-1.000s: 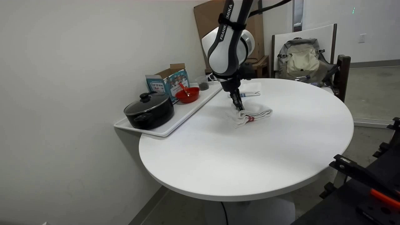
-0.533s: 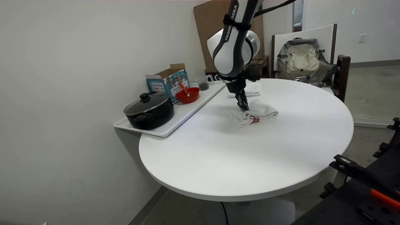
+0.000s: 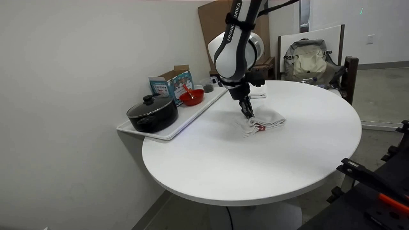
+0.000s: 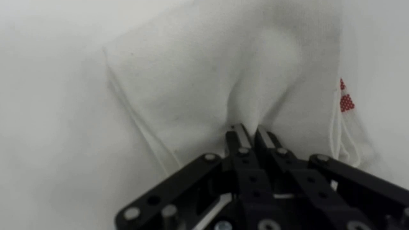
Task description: Use the white and red tea towel to wipe the table
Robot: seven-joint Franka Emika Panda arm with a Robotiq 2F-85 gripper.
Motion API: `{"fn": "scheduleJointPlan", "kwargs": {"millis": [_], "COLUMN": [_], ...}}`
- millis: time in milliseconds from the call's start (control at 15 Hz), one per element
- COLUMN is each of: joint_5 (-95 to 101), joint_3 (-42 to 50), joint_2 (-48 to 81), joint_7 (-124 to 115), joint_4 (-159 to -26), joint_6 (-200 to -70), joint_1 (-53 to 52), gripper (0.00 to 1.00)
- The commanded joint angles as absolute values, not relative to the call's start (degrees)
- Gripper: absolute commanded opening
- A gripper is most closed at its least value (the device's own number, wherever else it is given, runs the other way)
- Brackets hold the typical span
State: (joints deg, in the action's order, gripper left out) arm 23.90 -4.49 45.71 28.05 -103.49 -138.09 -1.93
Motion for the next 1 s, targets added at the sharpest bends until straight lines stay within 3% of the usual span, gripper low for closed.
{"fn": "scheduleJointPlan", "kwargs": {"millis": [0,933], "joint_5": [23.2,28.0], "joint_3": [-6.4,-8.3], "joint_2": [44.5,48.5], "joint_7": [28.9,27.4], "joint_4": [-107.0,-104.5], "joint_6": [-138.5,-147.6], "joint_1": [-3.0,-16.2], "gripper": [0.05,0.05]}}
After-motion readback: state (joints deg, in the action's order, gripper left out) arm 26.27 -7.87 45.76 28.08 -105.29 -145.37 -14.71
